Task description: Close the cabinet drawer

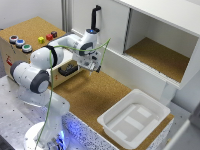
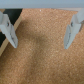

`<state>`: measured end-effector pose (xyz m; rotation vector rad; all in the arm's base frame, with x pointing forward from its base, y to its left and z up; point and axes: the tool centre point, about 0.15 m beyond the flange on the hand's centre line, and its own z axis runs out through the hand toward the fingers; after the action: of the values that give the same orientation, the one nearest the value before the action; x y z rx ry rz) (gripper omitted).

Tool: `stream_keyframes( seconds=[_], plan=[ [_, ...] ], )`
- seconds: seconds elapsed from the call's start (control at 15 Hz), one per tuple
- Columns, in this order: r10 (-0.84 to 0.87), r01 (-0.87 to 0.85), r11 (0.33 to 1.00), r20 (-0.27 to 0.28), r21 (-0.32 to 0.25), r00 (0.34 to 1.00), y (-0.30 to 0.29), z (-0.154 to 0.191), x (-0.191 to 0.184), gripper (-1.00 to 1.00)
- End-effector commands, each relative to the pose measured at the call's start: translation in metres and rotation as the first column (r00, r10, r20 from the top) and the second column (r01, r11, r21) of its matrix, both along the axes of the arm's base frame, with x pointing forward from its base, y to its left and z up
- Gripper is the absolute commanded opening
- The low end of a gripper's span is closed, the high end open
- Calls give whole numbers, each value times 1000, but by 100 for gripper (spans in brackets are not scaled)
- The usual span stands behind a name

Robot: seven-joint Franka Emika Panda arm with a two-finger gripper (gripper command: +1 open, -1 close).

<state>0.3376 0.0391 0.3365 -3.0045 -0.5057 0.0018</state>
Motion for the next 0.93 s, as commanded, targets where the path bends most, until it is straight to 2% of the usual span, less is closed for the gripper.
stream_keyframes(
  seconds=[0.0,0.2,0.47,0.73,0.87],
  plan=[
    [9,-9,1000,11,-13,1000,26,-33,18,-100],
    [-2,2,1000,17,-23,1000,33,-35,23,-100],
    [-7,10,999,65,-43,998,55,-30,30,-100],
    [-19,19,1000,32,14,999,81,-39,41,-100],
    [-37,37,999,53,-5,998,92,-38,46,-100]
  ],
)
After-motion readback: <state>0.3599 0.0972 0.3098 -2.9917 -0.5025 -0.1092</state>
